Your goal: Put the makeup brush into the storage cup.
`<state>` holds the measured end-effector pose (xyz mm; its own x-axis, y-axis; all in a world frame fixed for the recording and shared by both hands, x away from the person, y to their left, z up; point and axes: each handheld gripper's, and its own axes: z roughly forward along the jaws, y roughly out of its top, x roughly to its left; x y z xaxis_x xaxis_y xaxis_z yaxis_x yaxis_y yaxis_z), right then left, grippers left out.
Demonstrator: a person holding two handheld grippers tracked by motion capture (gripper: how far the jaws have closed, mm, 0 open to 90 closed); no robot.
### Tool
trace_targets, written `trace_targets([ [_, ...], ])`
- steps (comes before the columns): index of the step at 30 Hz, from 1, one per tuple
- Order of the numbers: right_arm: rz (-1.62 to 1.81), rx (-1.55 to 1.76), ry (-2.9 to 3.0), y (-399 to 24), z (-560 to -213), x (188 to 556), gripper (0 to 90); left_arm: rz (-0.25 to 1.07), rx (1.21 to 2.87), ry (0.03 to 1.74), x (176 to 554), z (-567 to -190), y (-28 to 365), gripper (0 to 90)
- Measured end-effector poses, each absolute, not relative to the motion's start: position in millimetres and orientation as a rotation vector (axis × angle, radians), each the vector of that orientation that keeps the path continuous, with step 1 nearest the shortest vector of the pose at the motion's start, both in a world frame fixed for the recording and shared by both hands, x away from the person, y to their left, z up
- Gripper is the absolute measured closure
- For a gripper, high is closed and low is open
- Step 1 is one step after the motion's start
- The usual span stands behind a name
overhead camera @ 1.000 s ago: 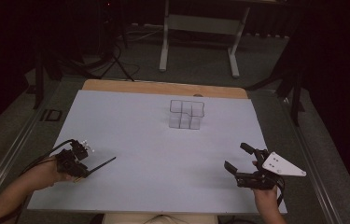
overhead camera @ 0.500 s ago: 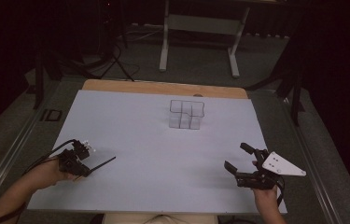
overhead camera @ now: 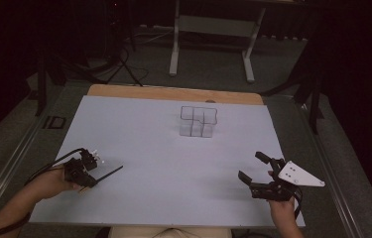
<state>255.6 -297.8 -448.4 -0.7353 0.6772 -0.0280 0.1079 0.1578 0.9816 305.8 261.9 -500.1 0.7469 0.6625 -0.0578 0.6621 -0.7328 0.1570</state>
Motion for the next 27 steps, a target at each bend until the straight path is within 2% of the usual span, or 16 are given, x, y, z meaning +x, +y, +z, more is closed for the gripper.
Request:
trace_targets([
  [13, 1.611, 0.750, 1.971, -298, -449, 257, 11.7, -0.059, 2.703, 1.018, 302, -488, 268, 84.5],
  [27, 1.609, 0.749, 1.970, -297, -449, 256, 11.7, -0.061, 2.692, 0.866, 295, -461, 249, 84.5],
])
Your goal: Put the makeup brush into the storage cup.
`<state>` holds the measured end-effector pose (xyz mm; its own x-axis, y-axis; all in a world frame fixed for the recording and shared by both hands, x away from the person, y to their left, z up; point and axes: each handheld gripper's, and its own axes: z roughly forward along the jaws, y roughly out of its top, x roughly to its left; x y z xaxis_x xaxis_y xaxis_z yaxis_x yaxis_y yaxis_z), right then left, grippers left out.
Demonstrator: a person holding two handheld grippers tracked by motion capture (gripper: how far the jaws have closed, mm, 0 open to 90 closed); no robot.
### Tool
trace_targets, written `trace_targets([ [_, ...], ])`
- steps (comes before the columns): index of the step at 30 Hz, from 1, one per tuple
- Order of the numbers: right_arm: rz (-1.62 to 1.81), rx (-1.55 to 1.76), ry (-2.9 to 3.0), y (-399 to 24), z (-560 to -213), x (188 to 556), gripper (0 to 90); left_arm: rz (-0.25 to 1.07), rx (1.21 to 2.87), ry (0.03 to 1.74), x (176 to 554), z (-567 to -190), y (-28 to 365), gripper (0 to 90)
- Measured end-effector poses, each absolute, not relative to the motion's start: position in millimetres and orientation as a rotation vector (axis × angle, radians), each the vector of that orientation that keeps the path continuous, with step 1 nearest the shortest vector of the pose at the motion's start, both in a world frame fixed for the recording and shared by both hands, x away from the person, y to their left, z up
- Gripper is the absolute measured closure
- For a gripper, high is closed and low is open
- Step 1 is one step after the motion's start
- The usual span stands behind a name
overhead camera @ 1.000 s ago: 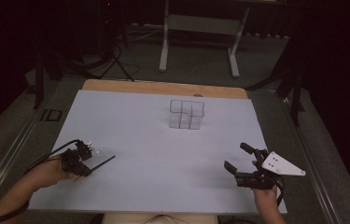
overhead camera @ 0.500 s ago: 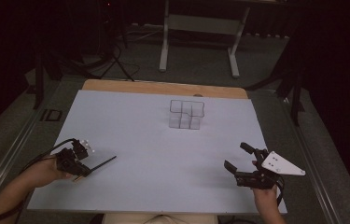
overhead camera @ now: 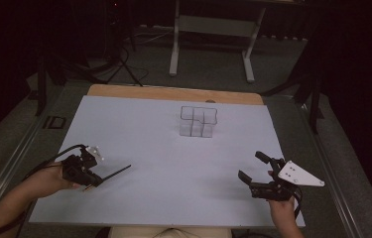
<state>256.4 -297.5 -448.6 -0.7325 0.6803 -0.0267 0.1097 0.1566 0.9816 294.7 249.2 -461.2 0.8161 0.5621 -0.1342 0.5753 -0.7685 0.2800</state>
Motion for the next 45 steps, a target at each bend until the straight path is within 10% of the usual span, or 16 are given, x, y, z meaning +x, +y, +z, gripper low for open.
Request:
trace_targets([
  [45, 1.669, 0.698, 2.111, -273, -429, 261, 11.7, -0.055, 2.719, 0.460, 308, -400, 156, 84.4],
])
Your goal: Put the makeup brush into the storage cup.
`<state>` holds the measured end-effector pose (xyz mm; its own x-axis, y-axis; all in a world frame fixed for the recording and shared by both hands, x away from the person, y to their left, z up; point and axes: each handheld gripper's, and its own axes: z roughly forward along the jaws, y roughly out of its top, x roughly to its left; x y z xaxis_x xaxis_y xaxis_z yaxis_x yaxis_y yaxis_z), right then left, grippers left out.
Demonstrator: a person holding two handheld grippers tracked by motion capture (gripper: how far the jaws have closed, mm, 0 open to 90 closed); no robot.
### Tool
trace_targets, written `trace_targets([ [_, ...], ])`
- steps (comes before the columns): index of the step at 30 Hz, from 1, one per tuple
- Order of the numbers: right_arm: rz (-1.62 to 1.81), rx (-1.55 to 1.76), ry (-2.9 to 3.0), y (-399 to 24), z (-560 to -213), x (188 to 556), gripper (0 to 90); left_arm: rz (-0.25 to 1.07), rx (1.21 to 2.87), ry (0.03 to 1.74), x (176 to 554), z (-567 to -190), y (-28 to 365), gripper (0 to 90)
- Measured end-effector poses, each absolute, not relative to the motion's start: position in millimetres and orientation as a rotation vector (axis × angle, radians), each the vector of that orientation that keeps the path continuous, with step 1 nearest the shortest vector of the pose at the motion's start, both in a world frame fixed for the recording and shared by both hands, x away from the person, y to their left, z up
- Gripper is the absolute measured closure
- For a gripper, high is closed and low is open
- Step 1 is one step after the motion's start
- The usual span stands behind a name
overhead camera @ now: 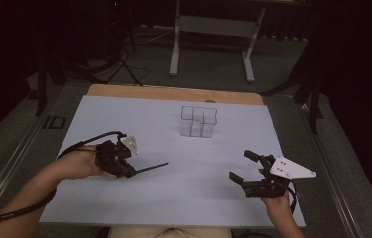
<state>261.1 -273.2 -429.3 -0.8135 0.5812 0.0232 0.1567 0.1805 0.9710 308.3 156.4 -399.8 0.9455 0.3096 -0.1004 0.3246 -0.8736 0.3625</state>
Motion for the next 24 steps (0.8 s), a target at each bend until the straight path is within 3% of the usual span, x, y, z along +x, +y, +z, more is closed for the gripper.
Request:
trace_targets([
  [15, 1.726, 0.561, 2.290, -231, -411, 278, 11.0, -0.028, 2.710, 0.283, 308, -381, 118, 84.4],
  [24, 1.735, 0.467, 2.459, -200, -415, 286, 26.8, -0.054, 2.702, 0.200, 308, -383, 97, 84.4],
])
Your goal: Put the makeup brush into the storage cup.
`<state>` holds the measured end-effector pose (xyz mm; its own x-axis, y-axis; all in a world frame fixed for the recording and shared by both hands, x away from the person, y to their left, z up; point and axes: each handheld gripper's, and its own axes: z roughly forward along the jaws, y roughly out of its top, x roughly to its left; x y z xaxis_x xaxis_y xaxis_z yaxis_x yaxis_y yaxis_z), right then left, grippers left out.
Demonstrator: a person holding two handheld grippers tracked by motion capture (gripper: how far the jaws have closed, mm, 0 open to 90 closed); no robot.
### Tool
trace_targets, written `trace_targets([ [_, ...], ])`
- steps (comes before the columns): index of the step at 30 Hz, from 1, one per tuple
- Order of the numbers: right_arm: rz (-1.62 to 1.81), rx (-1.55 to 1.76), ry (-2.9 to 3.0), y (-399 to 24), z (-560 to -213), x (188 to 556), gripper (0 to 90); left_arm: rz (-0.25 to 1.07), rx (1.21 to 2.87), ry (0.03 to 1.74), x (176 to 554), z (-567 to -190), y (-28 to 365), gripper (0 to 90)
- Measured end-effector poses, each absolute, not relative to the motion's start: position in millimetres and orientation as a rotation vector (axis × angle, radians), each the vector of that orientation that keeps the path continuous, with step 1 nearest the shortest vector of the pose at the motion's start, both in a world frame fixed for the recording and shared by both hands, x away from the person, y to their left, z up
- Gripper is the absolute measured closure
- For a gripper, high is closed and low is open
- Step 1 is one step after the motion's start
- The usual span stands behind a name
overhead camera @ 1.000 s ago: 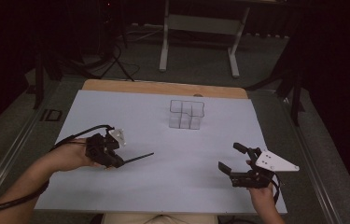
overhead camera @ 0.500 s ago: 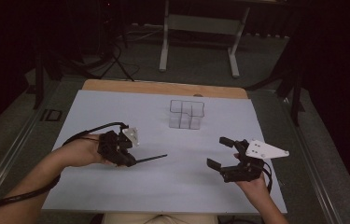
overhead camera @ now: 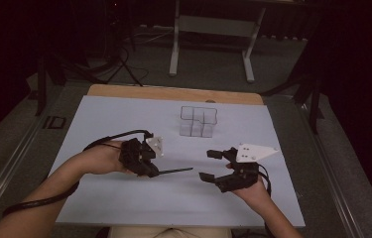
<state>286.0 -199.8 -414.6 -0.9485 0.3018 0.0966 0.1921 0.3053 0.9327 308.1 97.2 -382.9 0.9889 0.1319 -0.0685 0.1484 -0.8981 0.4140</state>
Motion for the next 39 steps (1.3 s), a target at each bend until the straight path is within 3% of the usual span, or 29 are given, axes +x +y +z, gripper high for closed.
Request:
trace_targets([
  [11, 1.675, 0.363, 2.639, -173, -425, 294, 55.5, -0.037, 2.692, 0.121, 306, -383, 81, 84.3],
  [21, 1.590, 0.345, 2.725, -164, -428, 298, 69.6, -0.013, 2.696, 0.085, 304, -382, 76, 84.3],
  [36, 1.466, 0.322, 2.872, -154, -438, 303, 72.0, -0.019, 2.741, 0.046, 303, -387, 68, 84.3],
  [39, 1.448, 0.318, 2.881, -153, -440, 303, 77.5, -0.019, 2.747, 0.042, 303, -389, 68, 84.3],
])
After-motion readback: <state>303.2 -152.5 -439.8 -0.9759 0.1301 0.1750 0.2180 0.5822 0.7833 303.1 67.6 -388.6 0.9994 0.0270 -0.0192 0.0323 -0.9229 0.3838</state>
